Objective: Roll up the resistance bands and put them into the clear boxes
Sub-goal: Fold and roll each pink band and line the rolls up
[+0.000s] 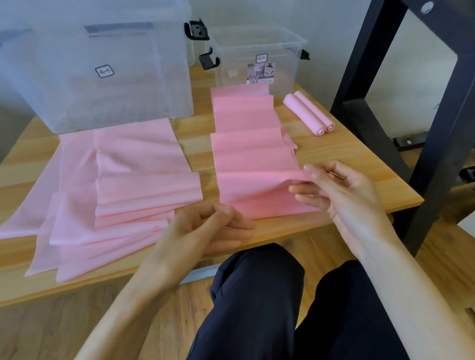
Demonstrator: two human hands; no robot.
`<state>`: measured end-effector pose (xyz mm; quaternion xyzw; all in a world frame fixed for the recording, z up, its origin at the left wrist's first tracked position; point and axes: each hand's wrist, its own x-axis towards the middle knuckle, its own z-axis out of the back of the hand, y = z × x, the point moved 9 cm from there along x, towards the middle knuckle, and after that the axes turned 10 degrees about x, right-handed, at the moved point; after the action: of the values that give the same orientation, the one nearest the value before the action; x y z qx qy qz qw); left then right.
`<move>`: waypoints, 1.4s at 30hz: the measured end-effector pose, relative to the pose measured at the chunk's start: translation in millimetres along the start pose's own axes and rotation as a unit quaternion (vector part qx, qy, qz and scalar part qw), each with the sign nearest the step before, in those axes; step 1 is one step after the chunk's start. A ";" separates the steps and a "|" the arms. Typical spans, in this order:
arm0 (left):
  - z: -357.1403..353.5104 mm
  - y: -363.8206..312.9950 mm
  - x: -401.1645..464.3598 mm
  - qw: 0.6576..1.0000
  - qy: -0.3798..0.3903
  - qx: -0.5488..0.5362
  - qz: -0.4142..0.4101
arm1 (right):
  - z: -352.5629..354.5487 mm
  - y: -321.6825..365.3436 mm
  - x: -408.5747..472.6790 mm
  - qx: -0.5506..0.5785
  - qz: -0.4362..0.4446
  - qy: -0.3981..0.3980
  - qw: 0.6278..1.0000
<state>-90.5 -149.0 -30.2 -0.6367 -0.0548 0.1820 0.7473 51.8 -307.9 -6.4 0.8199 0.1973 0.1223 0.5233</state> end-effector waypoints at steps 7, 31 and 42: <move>0.5 -12.0 25.0 0.979 -0.047 -0.189 -0.054 | -7.3 -0.2 4.7 -0.006 -0.003 0.032 0.999; 17.0 -46.6 98.1 0.991 0.042 -0.112 -0.063 | -16.0 13.9 43.4 -0.079 0.082 0.040 0.993; 25.2 -32.4 112.7 0.994 -0.023 -0.071 -0.086 | -22.3 -11.1 70.7 -0.039 0.012 0.091 0.995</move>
<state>12.7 -90.9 -11.0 -0.6766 -0.1388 0.1273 0.7119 103.6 -253.7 -7.4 0.7866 0.2297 0.2103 0.5332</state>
